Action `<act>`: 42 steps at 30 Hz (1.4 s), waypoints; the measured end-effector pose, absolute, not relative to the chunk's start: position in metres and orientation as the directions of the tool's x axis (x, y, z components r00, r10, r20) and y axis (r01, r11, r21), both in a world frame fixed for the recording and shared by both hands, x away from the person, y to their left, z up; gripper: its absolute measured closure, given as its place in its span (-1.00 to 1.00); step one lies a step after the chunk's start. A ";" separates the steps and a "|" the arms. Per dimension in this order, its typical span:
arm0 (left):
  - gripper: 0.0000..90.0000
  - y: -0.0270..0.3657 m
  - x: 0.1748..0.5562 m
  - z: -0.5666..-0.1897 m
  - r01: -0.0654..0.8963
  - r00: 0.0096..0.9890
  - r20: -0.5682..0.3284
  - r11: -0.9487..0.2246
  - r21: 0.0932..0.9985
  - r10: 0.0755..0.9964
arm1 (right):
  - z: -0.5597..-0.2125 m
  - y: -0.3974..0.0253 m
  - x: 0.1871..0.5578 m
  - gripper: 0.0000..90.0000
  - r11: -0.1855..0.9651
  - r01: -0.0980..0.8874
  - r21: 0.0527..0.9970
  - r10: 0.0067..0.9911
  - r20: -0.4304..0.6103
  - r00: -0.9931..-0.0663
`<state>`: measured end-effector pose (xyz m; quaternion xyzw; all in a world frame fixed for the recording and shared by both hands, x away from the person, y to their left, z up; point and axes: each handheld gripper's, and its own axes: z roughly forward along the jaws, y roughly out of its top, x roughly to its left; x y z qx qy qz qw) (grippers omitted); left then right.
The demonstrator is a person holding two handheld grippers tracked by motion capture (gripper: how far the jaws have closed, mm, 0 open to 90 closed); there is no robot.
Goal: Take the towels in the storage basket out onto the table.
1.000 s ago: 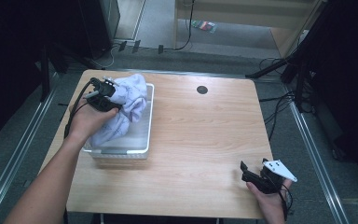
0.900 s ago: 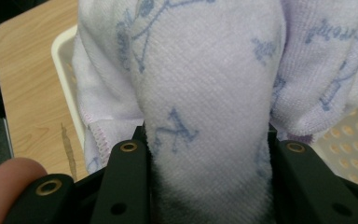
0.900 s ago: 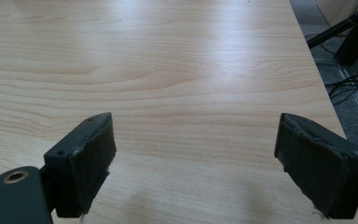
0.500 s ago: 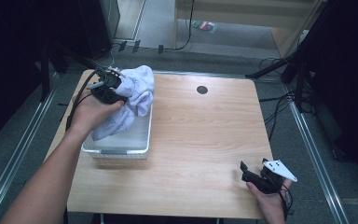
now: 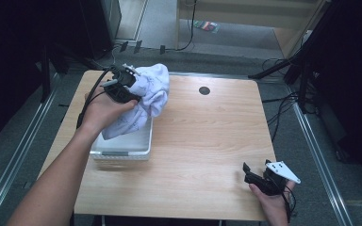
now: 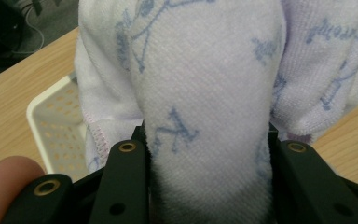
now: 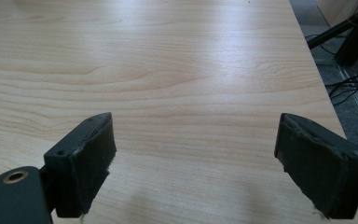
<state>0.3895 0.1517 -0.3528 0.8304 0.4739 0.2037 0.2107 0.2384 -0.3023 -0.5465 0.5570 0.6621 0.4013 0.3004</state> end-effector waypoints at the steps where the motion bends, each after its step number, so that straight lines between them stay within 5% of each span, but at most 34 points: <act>1: 0.37 0.149 0.389 -0.353 0.697 0.474 0.137 -0.465 0.546 0.870 | -0.547 -0.302 0.239 -0.73 0.056 0.497 0.866 0.979 0.050 -0.198; 42: 0.35 0.032 0.394 -0.380 0.642 0.609 0.079 -0.549 0.536 0.789 | -0.546 -0.302 0.238 -0.73 0.056 0.486 0.872 0.978 0.051 -0.203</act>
